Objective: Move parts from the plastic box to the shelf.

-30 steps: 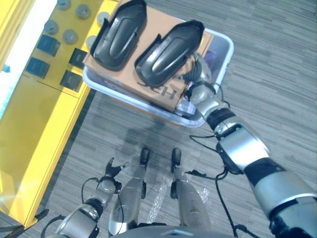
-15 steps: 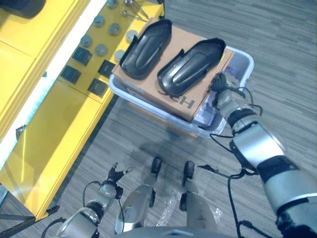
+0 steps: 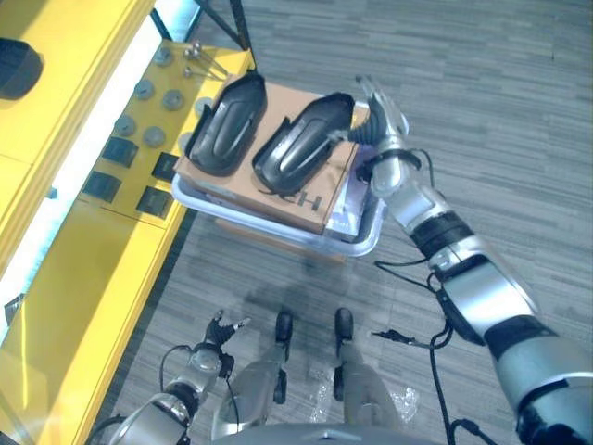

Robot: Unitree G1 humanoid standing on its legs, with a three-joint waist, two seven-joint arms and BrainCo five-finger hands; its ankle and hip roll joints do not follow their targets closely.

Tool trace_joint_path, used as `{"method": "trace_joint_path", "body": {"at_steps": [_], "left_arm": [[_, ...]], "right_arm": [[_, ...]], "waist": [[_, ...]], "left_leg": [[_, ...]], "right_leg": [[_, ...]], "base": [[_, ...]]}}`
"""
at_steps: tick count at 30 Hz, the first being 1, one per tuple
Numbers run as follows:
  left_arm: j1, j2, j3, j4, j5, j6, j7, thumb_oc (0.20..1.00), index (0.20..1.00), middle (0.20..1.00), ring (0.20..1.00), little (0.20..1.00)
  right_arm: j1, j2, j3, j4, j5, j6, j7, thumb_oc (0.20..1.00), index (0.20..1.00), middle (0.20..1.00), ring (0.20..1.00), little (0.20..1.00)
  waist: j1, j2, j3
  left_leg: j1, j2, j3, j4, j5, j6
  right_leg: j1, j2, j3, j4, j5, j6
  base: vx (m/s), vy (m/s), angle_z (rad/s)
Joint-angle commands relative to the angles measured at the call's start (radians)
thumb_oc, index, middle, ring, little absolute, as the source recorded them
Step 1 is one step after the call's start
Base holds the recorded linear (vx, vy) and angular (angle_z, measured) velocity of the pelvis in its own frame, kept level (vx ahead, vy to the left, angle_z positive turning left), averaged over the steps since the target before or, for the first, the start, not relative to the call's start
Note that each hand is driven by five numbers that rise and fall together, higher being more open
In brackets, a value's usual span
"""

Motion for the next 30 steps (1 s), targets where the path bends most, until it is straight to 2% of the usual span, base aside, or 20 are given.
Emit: {"method": "trace_joint_path", "body": {"at_steps": [1,4,5,8,16,25,30], "left_arm": [[-0.021,0.002,-0.027,0.081,0.036,-0.01,0.012,1.0,1.0,1.0,1.0,1.0],[0.005,0.014,-0.022,0.093,0.055,-0.002,-0.006,1.0,1.0,1.0,1.0,1.0],[0.006,0.014,-0.022,0.093,0.055,-0.002,-0.006,1.0,1.0,1.0,1.0,1.0],[0.019,0.024,-0.008,0.112,0.066,0.008,-0.023,1.0,1.0,1.0,1.0,1.0],[0.032,0.024,0.018,0.146,0.091,0.027,-0.031,1.0,1.0,1.0,1.0,1.0],[0.024,0.015,-0.001,0.129,0.08,0.022,-0.037,1.0,1.0,1.0,1.0,1.0],[0.015,0.016,-0.006,0.124,0.073,0.024,-0.035,1.0,1.0,1.0,1.0,1.0]], "right_arm": [[-0.06,-0.013,0.048,-0.006,0.029,-0.083,0.044,1.0,1.0,1.0,1.0,1.0],[-0.035,0.029,0.071,0.007,0.102,-0.102,0.129,1.0,1.0,1.0,1.0,1.0],[-0.035,0.03,0.071,0.008,0.102,-0.103,0.129,1.0,1.0,1.0,1.0,1.0],[0.002,0.093,0.087,0.071,0.234,-0.113,0.221,1.0,1.0,1.0,1.0,1.0],[0.146,0.182,0.083,0.15,0.298,-0.108,0.27,1.0,1.0,1.0,1.0,1.0],[0.187,0.218,0.004,0.326,0.38,-0.09,0.241,1.0,1.0,1.0,1.0,1.0],[0.177,0.196,-0.036,0.394,0.367,-0.068,0.206,1.0,1.0,1.0,1.0,1.0]], "waist": [[0.046,-0.029,-0.018],[0.05,-0.026,-0.027],[0.05,-0.026,-0.027],[0.054,-0.024,-0.03],[0.043,-0.033,-0.022],[0.042,-0.036,-0.019],[0.035,-0.044,-0.025]], "left_leg": [[-0.024,0.033,0.03,-0.003,-0.039,-0.054],[-0.014,0.035,0.027,-0.003,-0.039,-0.055],[-0.014,0.035,0.027,-0.003,-0.039,-0.055],[-0.009,0.037,0.024,-0.003,-0.037,-0.058],[-0.005,0.049,0.03,-0.003,-0.037,-0.064],[-0.008,0.06,0.03,-0.003,-0.027,-0.071],[-0.003,0.066,0.028,-0.003,-0.027,-0.073]], "right_leg": [[0.08,-0.087,0.034,0.049,-0.159,0.08],[0.09,-0.083,0.03,0.05,-0.164,0.078],[0.09,-0.083,0.03,0.05,-0.164,0.078],[0.096,-0.078,0.03,0.052,-0.167,0.075],[0.095,-0.066,0.033,0.056,-0.169,0.067],[0.09,-0.055,0.031,0.053,-0.166,0.061],[0.097,-0.049,0.03,0.052,-0.167,0.057]], "base": [[0.0,-0.031,0.06],[0.0,-0.013,0.01],[0.0,0.0,0.0],[-0.01,-0.022,0.05],[-0.01,-0.01,-0.01],[-0.02,-0.018,-0.03],[0.0,-0.004,0.01]]}}
